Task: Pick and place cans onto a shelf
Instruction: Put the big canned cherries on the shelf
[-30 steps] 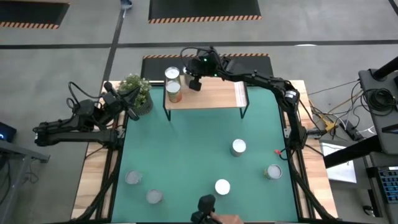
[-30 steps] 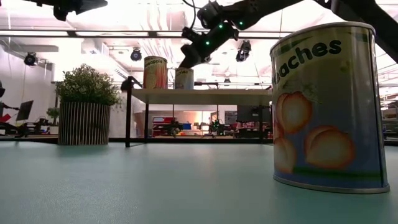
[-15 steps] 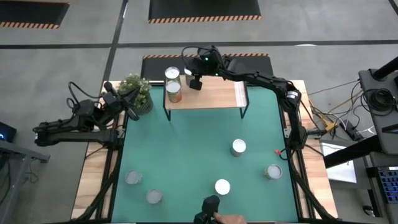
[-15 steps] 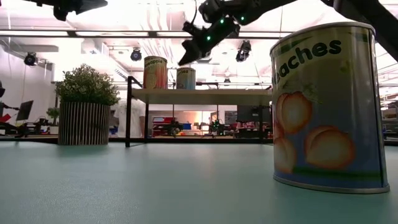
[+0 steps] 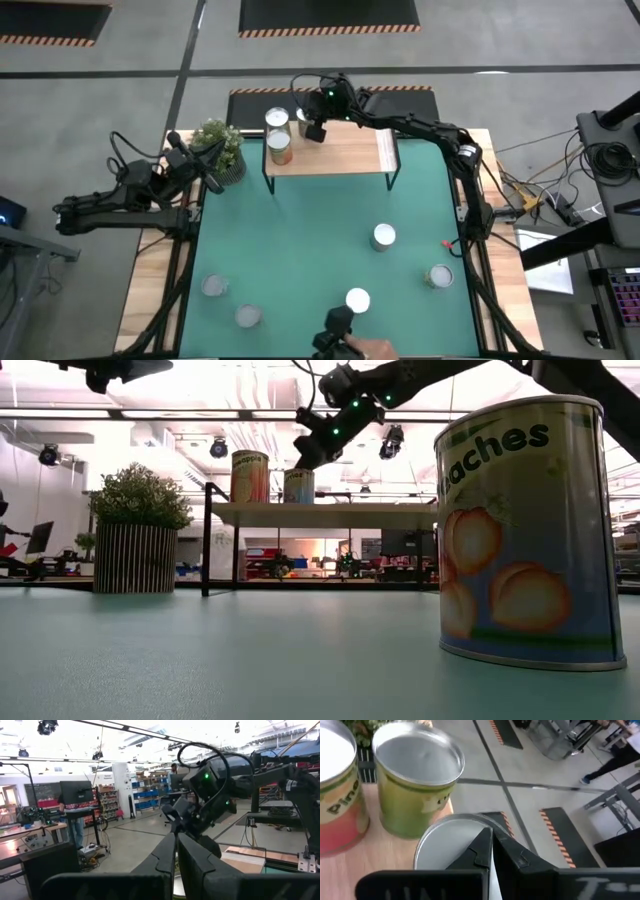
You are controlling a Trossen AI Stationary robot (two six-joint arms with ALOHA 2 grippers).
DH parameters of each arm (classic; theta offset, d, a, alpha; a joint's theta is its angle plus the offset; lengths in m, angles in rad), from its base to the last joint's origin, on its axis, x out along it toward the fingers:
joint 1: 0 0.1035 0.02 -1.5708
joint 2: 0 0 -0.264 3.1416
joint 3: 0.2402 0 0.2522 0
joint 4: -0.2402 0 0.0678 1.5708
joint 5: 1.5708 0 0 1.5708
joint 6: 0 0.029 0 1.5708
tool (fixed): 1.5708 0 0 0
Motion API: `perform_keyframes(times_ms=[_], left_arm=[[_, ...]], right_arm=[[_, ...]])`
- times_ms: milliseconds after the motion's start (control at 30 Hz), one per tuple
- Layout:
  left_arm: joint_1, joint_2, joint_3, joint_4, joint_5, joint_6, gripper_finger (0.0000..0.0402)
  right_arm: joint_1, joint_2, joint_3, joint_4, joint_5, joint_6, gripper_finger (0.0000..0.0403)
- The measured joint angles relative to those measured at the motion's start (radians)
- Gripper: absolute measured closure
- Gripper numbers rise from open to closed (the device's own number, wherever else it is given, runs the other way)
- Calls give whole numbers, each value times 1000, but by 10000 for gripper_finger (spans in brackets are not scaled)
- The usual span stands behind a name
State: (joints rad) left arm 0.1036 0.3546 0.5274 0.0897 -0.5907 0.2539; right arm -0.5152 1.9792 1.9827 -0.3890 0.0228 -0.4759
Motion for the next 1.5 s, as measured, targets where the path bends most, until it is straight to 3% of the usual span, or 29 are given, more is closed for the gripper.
perform_keyframes(times_ms=[233, 900, 1167, 1400, 1500], left_arm=[[0, 0, 0, 0, 0, 0, 400], [0, -1, 0, 0, 0, 0, 400], [0, -1, 0, 0, 0, 0, 400], [0, -1, 0, 0, 0, 0, 400], [0, -1, 0, 0, 0, 0, 400]], right_arm=[[1, 11, -2, 12, -54, -7, 394], [16, -46, 8, 5, -49, -4, 394], [17, -110, 8, -114, -41, 25, 394], [-29, -133, 5, -285, 31, 62, 394], [-49, -124, -11, -278, 29, 89, 394]])
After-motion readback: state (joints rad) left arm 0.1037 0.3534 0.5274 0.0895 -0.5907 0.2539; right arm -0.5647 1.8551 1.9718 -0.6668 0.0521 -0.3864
